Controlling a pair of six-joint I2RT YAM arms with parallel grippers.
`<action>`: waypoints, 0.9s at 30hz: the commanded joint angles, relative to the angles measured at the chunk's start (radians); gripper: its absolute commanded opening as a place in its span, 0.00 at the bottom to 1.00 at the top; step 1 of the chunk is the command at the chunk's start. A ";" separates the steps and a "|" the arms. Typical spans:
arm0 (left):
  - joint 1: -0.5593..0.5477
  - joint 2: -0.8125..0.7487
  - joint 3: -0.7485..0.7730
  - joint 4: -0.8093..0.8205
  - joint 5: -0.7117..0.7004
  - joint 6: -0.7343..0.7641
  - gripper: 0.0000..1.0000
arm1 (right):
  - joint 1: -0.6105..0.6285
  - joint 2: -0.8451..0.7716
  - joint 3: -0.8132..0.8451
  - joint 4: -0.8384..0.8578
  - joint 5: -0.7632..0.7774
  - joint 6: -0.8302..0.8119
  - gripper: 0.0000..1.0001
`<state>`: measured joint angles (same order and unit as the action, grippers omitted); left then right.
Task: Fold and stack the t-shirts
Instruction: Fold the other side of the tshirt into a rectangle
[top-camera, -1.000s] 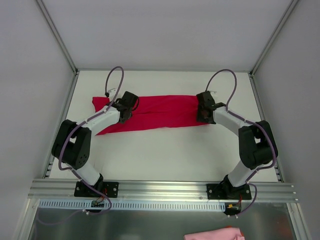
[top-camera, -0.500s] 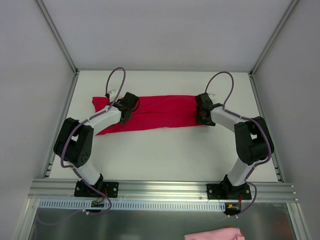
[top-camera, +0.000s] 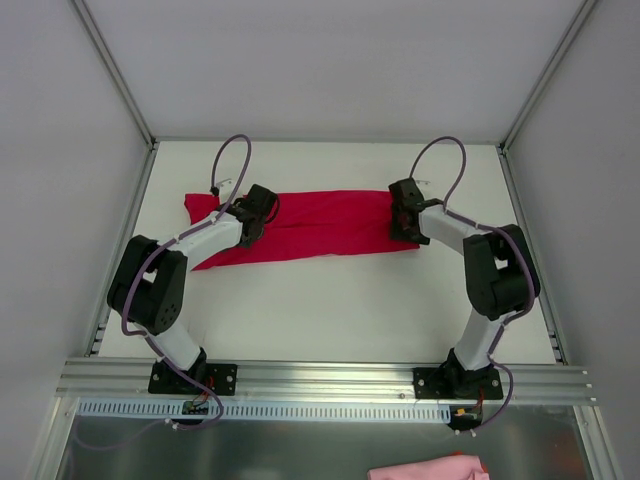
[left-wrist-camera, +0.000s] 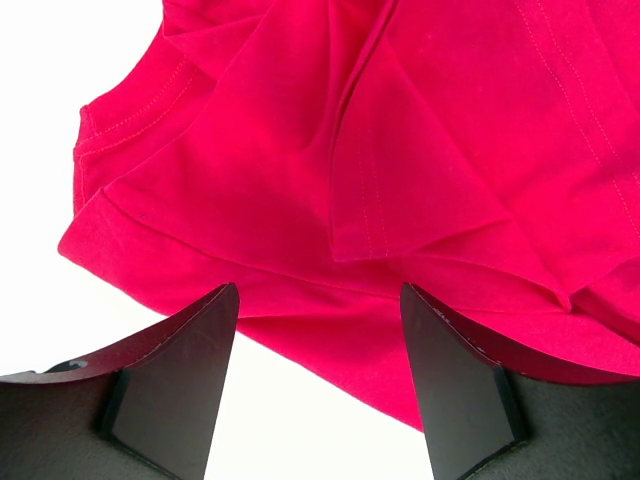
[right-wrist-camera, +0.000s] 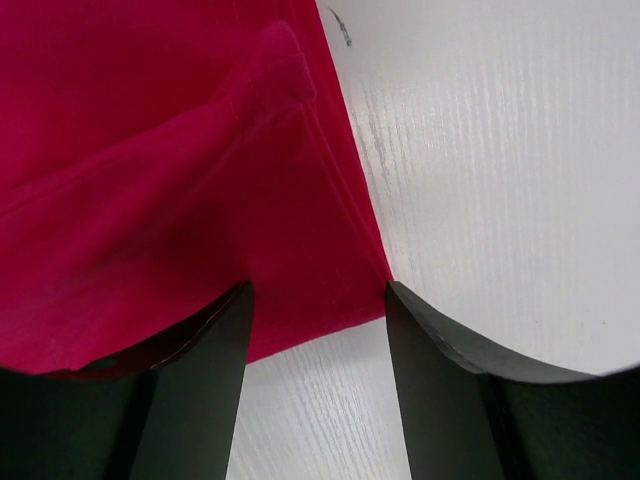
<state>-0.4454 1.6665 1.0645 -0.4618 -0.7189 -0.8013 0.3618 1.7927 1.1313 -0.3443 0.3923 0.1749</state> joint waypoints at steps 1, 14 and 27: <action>-0.003 -0.007 0.012 -0.003 -0.051 -0.001 0.67 | -0.012 0.033 0.044 -0.002 0.008 0.002 0.59; -0.001 0.021 0.029 -0.003 -0.042 0.001 0.67 | -0.012 -0.039 0.005 -0.019 0.055 0.018 0.01; 0.004 0.061 0.051 0.003 -0.030 0.013 0.67 | 0.052 -0.214 -0.116 -0.130 0.180 0.066 0.13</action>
<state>-0.4450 1.7077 1.0805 -0.4614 -0.7189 -0.7998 0.4004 1.6531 1.0481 -0.4057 0.4961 0.2096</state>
